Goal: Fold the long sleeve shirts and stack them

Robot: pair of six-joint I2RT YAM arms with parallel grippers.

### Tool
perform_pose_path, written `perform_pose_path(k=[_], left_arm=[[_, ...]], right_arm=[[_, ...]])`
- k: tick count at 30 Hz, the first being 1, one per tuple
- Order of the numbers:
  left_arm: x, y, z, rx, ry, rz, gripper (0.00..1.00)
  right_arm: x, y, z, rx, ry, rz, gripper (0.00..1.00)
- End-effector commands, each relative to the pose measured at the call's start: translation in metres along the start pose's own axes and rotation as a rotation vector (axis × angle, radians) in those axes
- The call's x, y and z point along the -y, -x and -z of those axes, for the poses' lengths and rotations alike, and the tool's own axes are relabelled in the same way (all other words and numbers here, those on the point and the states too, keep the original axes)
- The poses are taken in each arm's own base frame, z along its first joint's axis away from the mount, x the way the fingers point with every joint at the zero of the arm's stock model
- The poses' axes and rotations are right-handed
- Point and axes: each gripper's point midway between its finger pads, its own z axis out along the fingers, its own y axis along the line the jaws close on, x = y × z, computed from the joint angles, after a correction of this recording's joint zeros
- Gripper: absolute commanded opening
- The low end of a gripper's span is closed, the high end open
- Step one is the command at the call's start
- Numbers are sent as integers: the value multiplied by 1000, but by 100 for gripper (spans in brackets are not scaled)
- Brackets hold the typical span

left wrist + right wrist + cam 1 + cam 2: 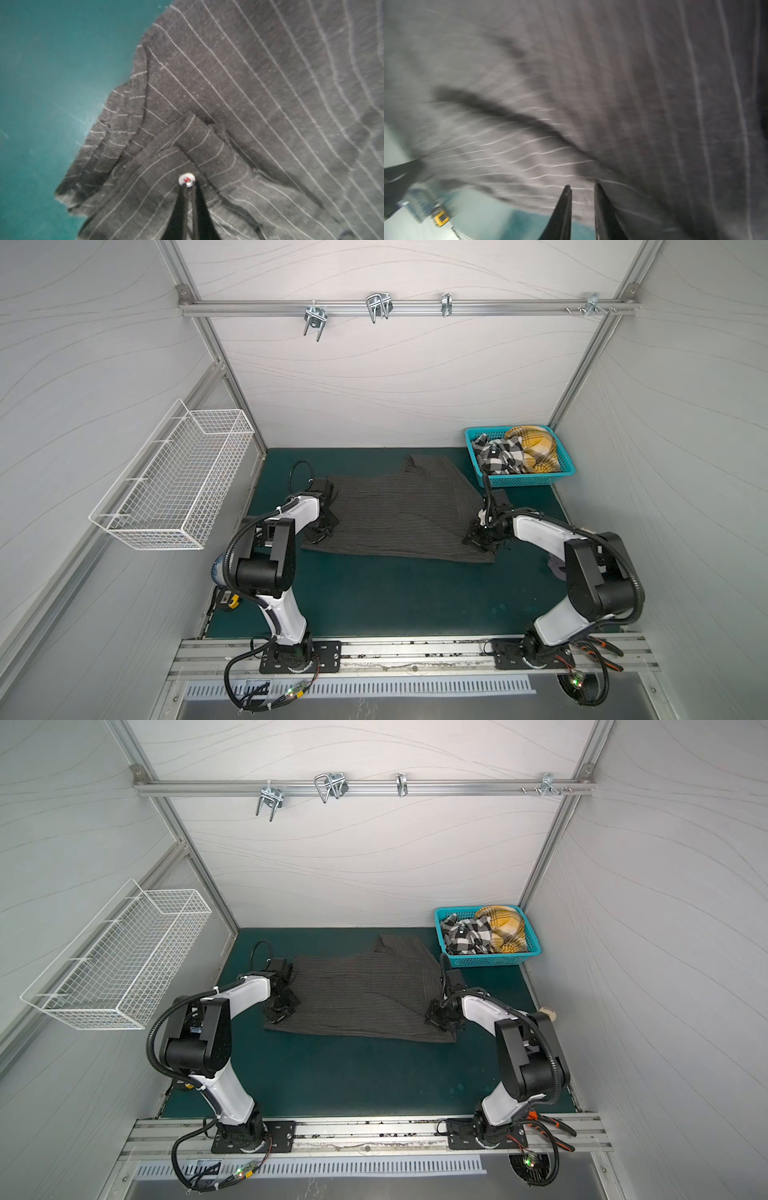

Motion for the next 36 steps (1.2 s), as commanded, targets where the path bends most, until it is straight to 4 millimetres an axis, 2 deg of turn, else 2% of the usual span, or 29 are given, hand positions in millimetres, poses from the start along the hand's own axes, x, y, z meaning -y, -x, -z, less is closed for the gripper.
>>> perform_pose_path(k=[1,4,10,12,14,15,16,17,19,21,24,27,30,36], left_arm=[[-34,-31,-16,-91,98,28,5],[-52,-41,-11,-98,133,26,3],[-77,-80,-1,-192,120,34,0],[-80,-90,5,-195,99,31,0],[-75,-84,17,-166,65,15,0],[-68,-74,26,-137,40,-3,11],[-55,-59,39,-95,10,-28,27],[-45,-44,51,-52,-10,-59,38],[-24,-3,79,71,-17,-132,58],[2,40,99,172,-47,-172,72],[37,92,102,226,-100,-192,90],[66,125,91,197,-117,-234,82],[74,140,65,141,-87,-255,76],[82,160,25,62,-118,-231,74]], right_arm=[[35,-34,-8,-107,-106,-39,22],[44,-54,-5,-144,-115,-61,22],[43,-93,10,-222,-71,-76,22],[40,-98,19,-228,-55,-77,22],[30,-93,34,-209,-37,-52,23],[24,-88,44,-194,-35,-36,23],[15,-81,55,-175,-30,-13,24],[5,-72,65,-150,-20,12,26],[-19,-48,88,-79,6,74,32],[-44,-24,104,-21,45,128,43],[-76,9,111,30,87,174,59],[-93,37,113,95,73,165,66],[-99,60,114,162,60,123,70],[-114,99,120,253,203,74,68]])
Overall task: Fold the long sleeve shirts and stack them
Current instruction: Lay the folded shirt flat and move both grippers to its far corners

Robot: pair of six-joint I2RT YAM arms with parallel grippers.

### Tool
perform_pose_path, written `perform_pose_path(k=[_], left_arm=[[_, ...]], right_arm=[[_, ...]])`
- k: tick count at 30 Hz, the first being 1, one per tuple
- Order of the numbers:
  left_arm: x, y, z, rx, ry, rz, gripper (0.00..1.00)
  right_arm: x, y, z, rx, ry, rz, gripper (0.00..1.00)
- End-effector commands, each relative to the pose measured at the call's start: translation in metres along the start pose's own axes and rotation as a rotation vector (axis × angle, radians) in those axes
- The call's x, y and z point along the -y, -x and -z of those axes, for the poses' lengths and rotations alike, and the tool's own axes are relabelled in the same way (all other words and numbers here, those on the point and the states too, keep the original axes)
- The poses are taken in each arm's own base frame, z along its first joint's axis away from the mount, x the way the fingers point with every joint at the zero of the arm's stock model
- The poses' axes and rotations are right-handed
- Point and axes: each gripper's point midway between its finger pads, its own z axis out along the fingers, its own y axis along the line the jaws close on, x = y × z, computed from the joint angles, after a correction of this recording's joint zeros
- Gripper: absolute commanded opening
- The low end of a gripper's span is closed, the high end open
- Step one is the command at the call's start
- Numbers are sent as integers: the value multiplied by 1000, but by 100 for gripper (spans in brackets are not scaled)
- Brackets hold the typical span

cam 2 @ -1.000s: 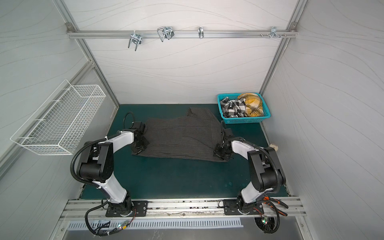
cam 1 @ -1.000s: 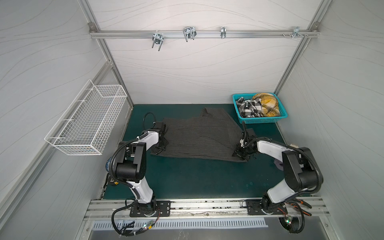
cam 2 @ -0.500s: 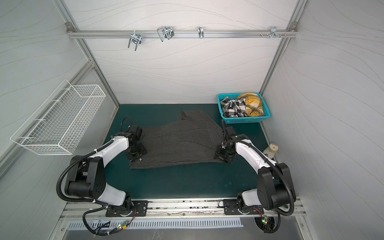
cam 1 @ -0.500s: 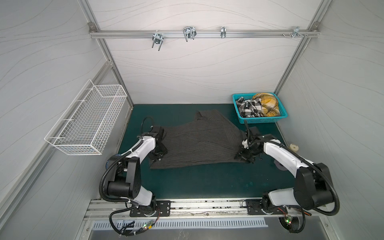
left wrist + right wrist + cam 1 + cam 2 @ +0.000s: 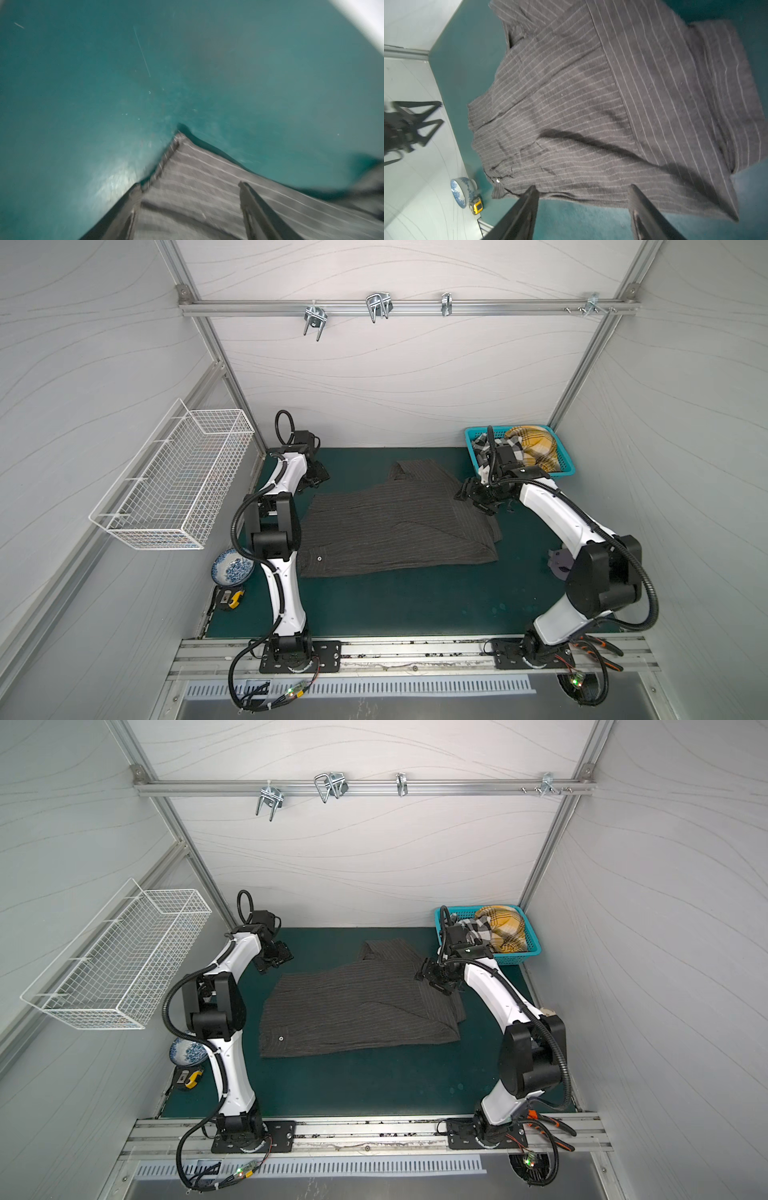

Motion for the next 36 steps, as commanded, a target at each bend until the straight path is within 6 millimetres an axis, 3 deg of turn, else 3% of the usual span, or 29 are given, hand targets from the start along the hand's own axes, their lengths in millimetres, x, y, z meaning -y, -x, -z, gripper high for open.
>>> perform_pose_path(k=[1,9,18,23,27,29,31,36], left_arm=[[3,6,-4,-41,-24,-41,72],[0,6,-39,-109,-9,-23,55],[-2,-3,-57,-154,4,-10,40],[-1,-5,-61,-161,-1,-7,25],[2,-2,-61,-148,-13,-10,23],[1,0,-61,-143,-9,-14,14],[1,0,-62,-145,-5,-13,4],[3,2,-50,-133,-20,5,0]], right_arm=[[-13,29,3,67,90,-37,66],[-19,26,-9,-20,143,-62,53],[-15,21,-11,-49,164,-69,51],[-16,26,-12,-57,157,-48,54],[-18,29,-18,-77,155,-30,57],[-19,33,-21,-75,157,-29,57],[-19,39,-26,-68,150,-12,58],[-14,66,-46,-63,66,96,62]])
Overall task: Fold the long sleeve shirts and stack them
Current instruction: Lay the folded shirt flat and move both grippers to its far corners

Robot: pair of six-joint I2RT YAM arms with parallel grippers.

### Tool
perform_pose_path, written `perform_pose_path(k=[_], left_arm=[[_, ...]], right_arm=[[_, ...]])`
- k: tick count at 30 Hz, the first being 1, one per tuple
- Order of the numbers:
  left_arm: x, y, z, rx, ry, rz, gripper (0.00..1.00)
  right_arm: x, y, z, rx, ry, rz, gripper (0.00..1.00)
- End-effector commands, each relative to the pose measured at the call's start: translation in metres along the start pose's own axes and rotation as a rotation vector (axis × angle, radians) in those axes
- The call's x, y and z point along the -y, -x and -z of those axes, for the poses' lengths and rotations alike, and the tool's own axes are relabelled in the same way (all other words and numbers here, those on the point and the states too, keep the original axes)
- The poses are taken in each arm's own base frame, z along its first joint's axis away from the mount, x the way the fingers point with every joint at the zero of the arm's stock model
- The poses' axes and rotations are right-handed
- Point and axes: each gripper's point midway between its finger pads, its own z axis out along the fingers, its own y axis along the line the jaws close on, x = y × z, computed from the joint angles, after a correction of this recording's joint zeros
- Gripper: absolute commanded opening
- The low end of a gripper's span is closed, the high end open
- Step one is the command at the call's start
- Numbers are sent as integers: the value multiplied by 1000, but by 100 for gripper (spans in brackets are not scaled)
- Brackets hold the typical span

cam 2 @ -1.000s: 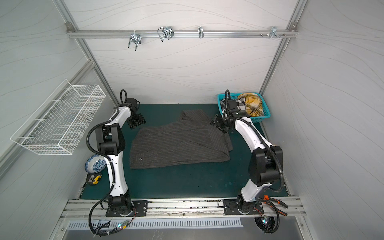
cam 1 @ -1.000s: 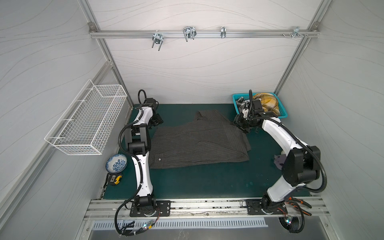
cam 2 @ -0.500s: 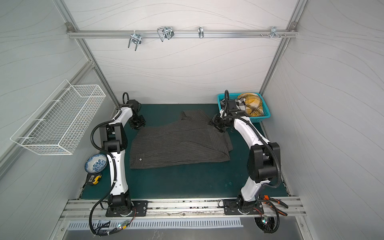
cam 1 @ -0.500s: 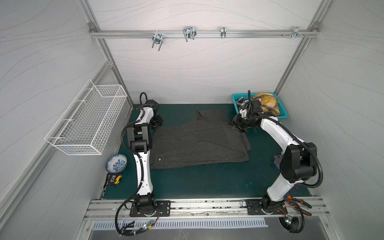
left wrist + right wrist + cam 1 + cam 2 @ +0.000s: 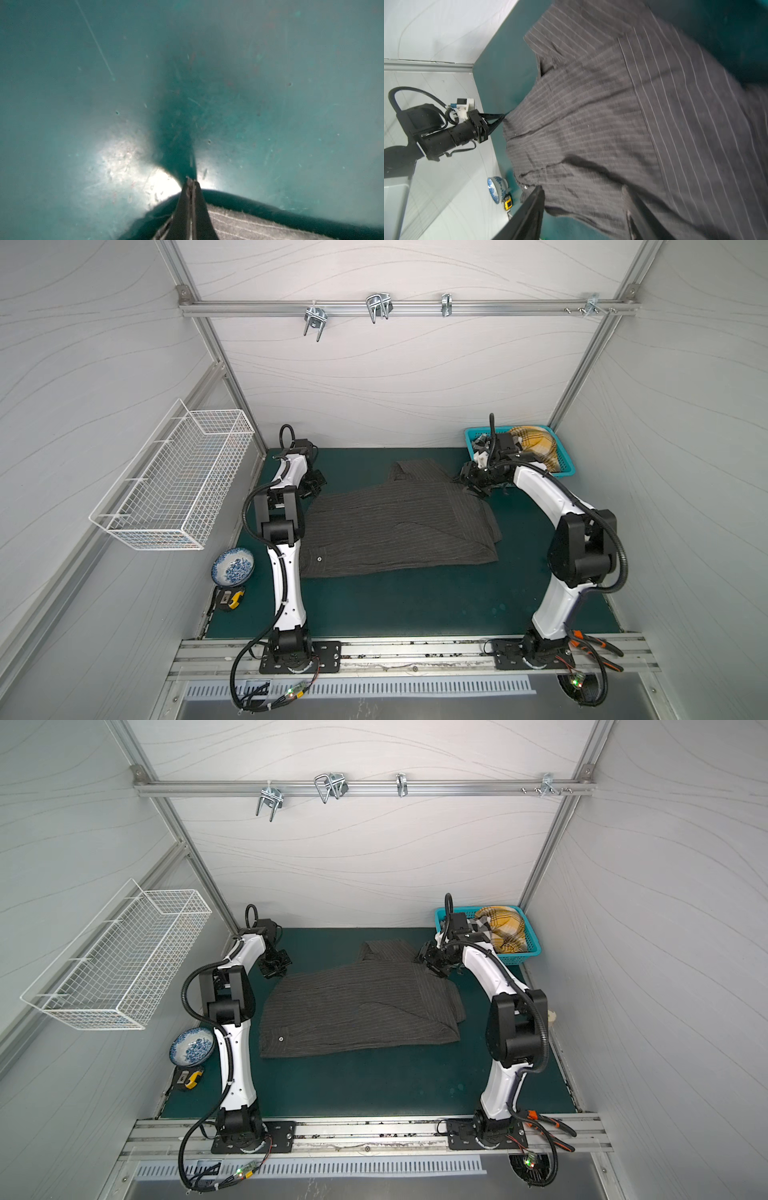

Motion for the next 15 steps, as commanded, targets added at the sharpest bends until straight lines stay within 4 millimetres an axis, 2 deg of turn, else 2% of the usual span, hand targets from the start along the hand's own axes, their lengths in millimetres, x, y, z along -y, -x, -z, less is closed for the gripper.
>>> perform_pose_path(k=[1,5,9,13,15], left_arm=[[2,5,12,24,-16,17,0],[0,6,31,66,-23,44,0],[1,-2,49,99,-43,65,0],[4,-11,57,109,-68,75,0],[7,-11,59,115,-74,69,0]], right_arm=[[17,15,-17,-32,-97,89,63],[33,39,-44,-60,-188,156,63],[53,65,-73,-61,-282,200,63],[66,87,-96,-10,-379,287,66],[71,90,-107,-7,-403,319,66]])
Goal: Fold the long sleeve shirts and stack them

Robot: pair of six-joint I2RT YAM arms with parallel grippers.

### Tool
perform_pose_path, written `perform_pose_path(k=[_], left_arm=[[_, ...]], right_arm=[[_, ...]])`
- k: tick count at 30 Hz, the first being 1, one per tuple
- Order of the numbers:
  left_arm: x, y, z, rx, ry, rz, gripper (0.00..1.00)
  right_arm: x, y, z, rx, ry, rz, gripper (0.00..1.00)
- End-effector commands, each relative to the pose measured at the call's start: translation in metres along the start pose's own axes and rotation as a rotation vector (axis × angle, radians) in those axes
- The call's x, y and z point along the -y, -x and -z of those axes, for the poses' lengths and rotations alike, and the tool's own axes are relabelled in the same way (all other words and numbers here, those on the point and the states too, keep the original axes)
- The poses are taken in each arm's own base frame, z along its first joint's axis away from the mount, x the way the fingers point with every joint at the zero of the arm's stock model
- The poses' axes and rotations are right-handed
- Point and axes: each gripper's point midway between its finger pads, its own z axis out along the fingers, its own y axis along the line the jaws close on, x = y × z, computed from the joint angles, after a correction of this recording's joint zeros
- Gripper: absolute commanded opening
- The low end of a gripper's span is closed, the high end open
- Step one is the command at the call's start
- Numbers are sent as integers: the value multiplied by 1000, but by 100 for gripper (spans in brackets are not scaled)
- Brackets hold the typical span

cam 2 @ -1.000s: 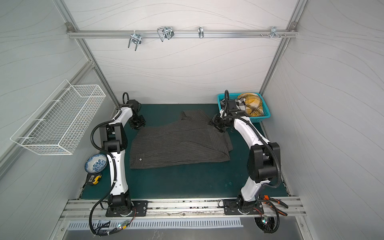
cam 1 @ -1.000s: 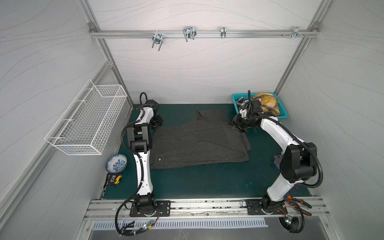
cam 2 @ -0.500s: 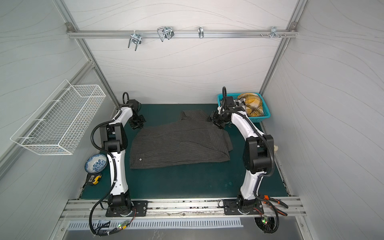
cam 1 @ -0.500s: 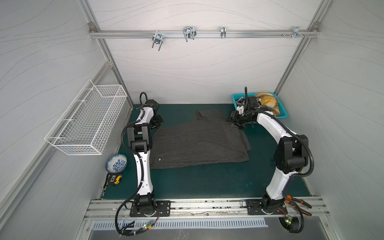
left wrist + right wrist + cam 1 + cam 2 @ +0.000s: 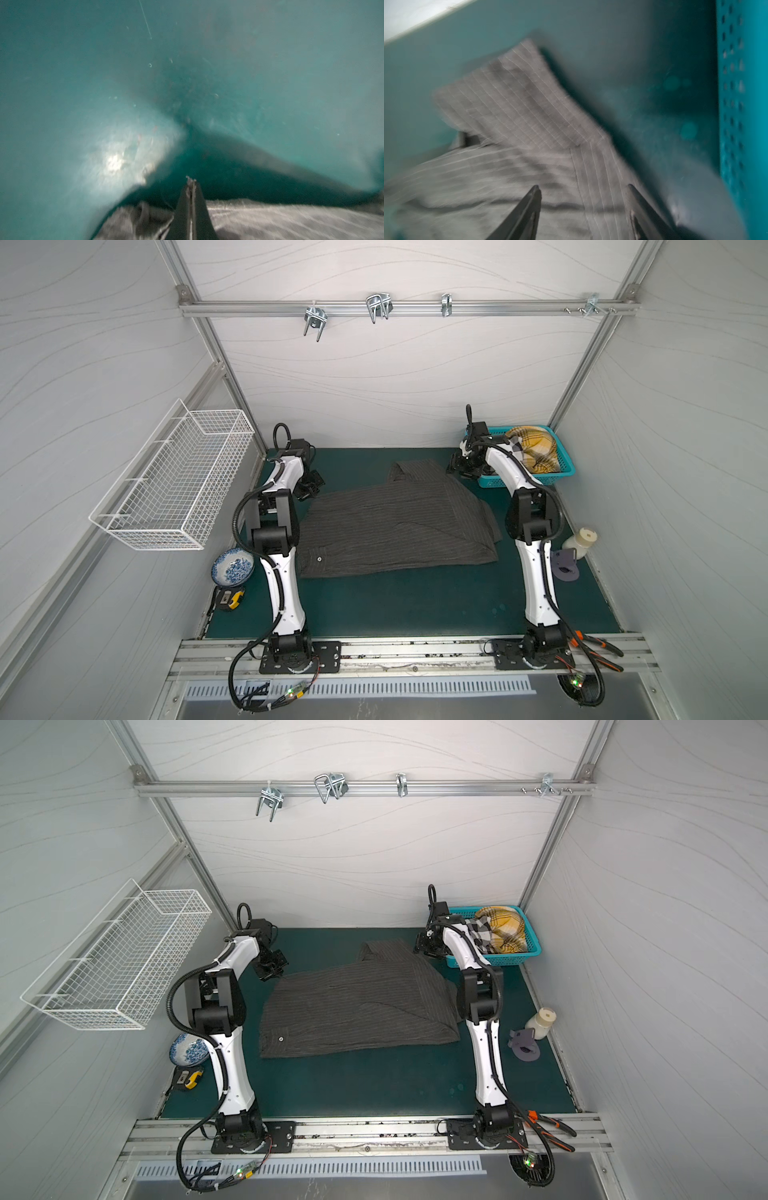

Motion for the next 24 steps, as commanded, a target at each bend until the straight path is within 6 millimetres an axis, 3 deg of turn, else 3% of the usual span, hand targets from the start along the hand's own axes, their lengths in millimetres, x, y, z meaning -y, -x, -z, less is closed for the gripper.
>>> perform_pose_path(k=[1,7,12,16,21,24], left_arm=[[13,9,13,57,-40,5,0],[12,5,8,37,-35,-2,0],[16,6,14,49,-50,-9,0],[9,-5,9,31,-34,-16,0],[8,-10,8,24,-40,-16,0],[9,-10,7,24,-44,-15,0]], right_arm=[[19,-3,-18,-14,-142,93,66],[36,-1,-46,-7,-204,114,65],[33,9,-51,22,-221,143,64],[26,18,-52,60,-205,161,66],[19,11,-61,28,-160,150,37],[18,7,-66,14,-146,144,25]])
